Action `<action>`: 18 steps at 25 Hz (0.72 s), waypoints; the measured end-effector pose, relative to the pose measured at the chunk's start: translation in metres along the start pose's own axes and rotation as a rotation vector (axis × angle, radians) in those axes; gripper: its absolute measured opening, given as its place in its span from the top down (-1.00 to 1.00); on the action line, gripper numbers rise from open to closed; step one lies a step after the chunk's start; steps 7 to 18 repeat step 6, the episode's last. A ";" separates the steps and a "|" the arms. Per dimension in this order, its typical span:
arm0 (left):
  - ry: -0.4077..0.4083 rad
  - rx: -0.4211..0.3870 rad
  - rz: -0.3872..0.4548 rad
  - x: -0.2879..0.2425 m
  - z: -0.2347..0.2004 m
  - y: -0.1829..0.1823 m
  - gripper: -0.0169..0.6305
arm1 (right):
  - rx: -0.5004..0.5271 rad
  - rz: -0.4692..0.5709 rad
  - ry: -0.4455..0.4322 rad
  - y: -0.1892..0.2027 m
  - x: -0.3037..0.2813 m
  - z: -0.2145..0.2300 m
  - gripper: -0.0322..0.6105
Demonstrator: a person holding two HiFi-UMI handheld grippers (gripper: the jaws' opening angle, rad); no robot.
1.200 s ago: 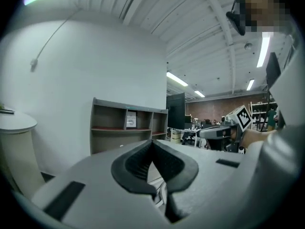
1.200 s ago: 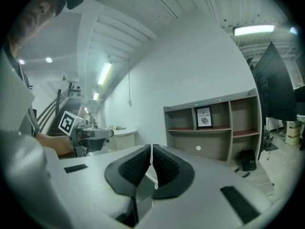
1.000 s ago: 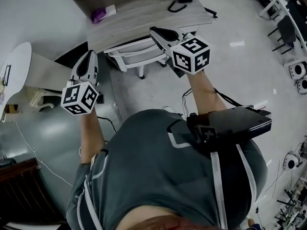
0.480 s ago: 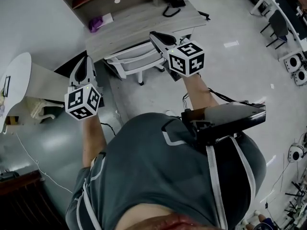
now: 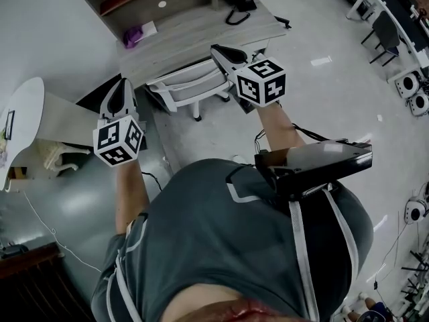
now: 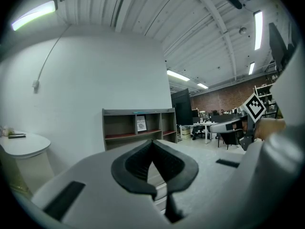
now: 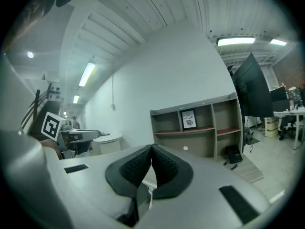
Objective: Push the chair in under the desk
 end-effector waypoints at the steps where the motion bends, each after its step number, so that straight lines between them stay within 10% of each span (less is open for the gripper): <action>1: 0.003 0.001 -0.002 0.000 0.000 0.001 0.92 | -0.001 -0.002 0.001 0.000 0.000 0.000 0.81; 18: 0.013 0.012 -0.014 0.001 0.000 0.004 0.92 | -0.003 -0.009 0.013 0.000 -0.001 0.001 0.81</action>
Point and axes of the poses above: the fingertips, and each gripper's own axes: x backward along the fingers, z to its right, y out of its underside, the point moved 8 cm from there along x, backward along the fingers, and after that the axes turned 10 degrees about y, right-handed, at the moved point
